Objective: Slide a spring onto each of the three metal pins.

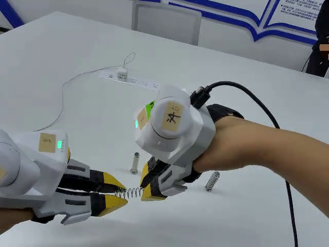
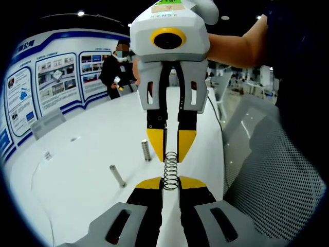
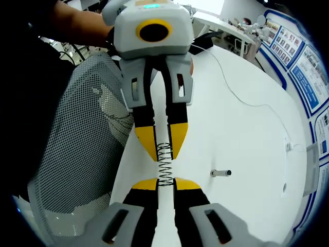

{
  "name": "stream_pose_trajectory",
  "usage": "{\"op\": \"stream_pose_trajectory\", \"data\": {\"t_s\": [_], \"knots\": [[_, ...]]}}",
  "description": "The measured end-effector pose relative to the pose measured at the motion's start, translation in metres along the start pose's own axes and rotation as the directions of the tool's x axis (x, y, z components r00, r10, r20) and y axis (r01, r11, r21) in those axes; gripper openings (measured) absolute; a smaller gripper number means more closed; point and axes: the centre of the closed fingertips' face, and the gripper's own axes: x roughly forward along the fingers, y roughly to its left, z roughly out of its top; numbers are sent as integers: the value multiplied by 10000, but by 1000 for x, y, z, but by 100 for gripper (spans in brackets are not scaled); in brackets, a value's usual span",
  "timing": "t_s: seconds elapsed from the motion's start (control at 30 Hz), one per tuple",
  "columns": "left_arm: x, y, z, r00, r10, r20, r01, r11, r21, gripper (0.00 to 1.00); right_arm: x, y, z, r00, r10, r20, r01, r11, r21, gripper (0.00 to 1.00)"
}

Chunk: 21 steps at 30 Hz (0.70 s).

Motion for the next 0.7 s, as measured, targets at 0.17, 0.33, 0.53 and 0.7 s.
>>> {"op": "stream_pose_trajectory", "data": {"t_s": [0.17, 0.33, 0.53, 0.7], "knots": [[0, -2, 2, 9999, -114, 103, 115, 9999, -1, 11, -1, 1, -1, 10000, 7, 78, -7, 10000, 42, 12], [1, -3, 4, 9998, -142, 127, 142, 9999, 0, 10, -1, 2, -1, 10000, 15, 98, -15, 10000, 59, 12], [-1, -5, 7, 9996, -184, 228, 184, 9998, 5, 10, 1, 3, -3, 9998, 84, 197, -87, 9998, 151, 12], [-1, -4, 12, 9993, -161, 330, 161, 9999, 5, 10, 1, 3, -4, 9997, 65, 220, -68, 9998, 170, 12]]}}
